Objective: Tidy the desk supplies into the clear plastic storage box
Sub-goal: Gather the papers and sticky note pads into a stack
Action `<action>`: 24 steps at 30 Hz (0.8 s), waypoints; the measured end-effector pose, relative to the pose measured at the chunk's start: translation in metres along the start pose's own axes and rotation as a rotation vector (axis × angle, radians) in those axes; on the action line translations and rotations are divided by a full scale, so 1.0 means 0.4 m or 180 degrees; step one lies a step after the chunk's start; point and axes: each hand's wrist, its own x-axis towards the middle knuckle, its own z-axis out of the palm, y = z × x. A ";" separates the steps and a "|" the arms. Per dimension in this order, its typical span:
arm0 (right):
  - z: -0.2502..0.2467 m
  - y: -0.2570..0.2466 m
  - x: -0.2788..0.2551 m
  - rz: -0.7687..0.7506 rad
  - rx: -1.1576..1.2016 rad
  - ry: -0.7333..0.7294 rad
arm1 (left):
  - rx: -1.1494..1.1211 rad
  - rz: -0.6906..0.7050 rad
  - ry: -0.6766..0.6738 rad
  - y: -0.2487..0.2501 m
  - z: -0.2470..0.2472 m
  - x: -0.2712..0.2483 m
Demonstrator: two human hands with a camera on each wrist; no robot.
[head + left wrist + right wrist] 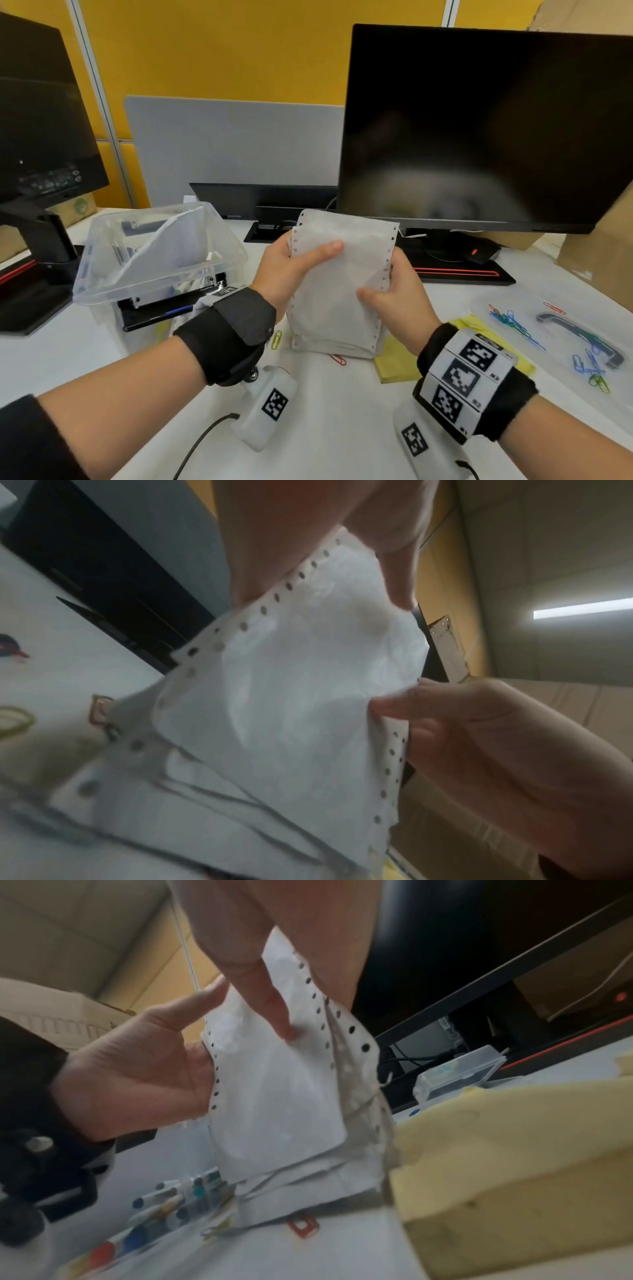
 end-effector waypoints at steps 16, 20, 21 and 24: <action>0.007 0.014 -0.002 0.0821 -0.0120 -0.0260 | 0.0159 0.0034 0.0636 0.016 0.020 0.012; -0.010 -0.007 0.005 0.0626 0.0172 -0.0079 | 0.0378 0.0036 0.0514 0.033 0.016 0.014; -0.012 -0.008 0.006 0.0602 0.0173 -0.0093 | 0.0433 -0.0003 0.0492 0.032 0.013 0.015; -0.008 -0.003 -0.001 0.0649 -0.0144 -0.0315 | 0.0475 -0.0207 0.0342 0.020 0.008 0.008</action>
